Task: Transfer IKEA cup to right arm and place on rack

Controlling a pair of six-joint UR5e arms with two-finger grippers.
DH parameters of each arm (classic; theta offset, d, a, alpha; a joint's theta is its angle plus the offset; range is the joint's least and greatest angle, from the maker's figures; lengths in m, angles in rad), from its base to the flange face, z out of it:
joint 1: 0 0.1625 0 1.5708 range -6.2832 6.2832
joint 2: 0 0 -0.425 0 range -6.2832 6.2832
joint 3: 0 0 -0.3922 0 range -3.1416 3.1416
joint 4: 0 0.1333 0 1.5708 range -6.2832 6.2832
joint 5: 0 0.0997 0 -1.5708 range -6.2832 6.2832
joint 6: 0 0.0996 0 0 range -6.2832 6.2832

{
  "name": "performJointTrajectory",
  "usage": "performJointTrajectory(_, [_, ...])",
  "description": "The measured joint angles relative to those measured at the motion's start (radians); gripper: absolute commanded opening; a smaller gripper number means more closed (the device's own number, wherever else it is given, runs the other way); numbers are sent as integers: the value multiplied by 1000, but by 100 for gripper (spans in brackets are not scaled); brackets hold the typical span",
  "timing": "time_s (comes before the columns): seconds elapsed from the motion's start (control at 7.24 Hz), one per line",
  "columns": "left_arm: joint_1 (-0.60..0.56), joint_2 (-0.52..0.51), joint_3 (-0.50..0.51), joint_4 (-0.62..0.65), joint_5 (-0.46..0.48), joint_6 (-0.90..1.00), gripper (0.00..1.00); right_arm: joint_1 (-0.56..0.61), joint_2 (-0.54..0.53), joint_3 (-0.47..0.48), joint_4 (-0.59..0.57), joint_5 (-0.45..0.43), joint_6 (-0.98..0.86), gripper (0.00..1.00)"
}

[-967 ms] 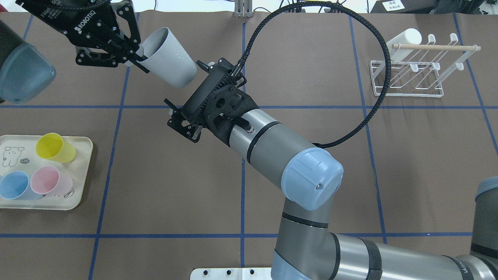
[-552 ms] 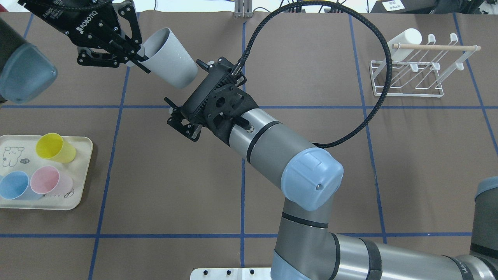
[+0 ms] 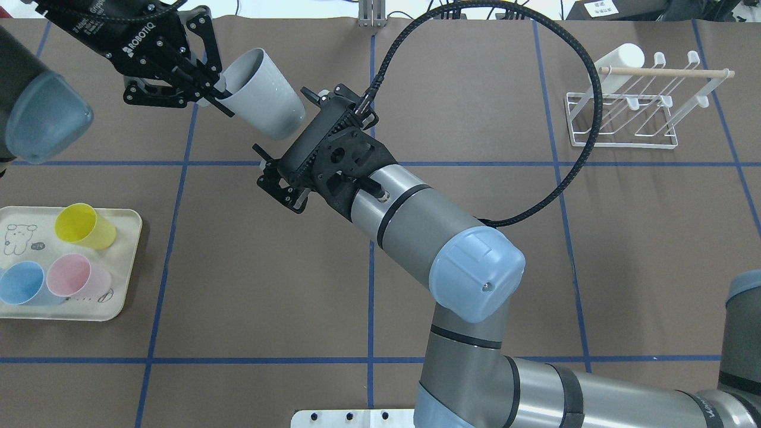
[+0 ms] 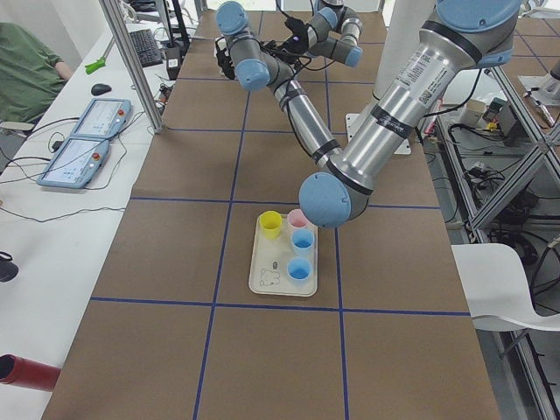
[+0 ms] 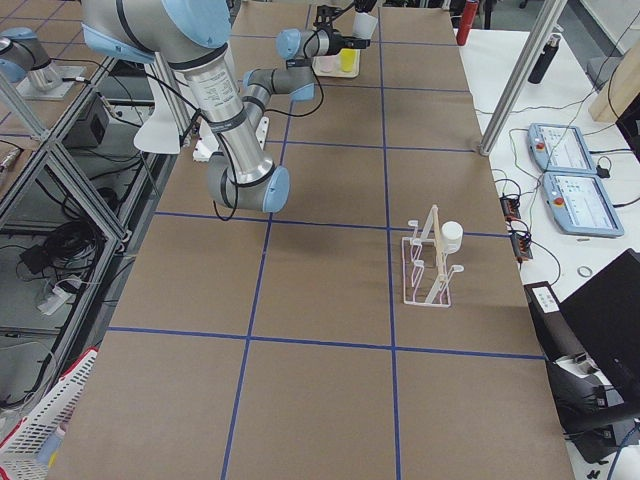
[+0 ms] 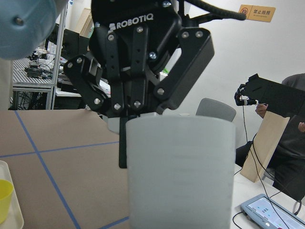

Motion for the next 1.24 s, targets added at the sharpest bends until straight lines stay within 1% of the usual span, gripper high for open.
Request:
performJointTrajectory(0.14, [1,-1,0,0,0,0,0,0,3,0,0,-1,-3,94])
performJointTrajectory(0.28, [2,-3,1,0,0,0,0,0,7,0,-1,-1,-4,91])
performJointTrajectory(0.41, [4,-4,2,0,0,0,0,0,9,-1,-1,-2,-5,83])
performJointTrajectory(0.55, [5,-6,2,0,-1,0,0,-1,9,-1,-1,-2,-6,68])
performJointTrajectory(0.69, [6,-6,2,0,-1,0,0,-1,9,-1,-2,-3,-6,61])
performJointTrajectory(0.83, [6,-7,2,0,-2,0,52,0,8,0,-4,-6,-6,59])
performJointTrajectory(0.97, [6,-8,3,-10,-1,1,100,-2,8,0,-5,-11,-6,59])
performJointTrajectory(1.24, [6,-7,3,-47,0,3,100,-4,7,1,-7,-19,-6,59])
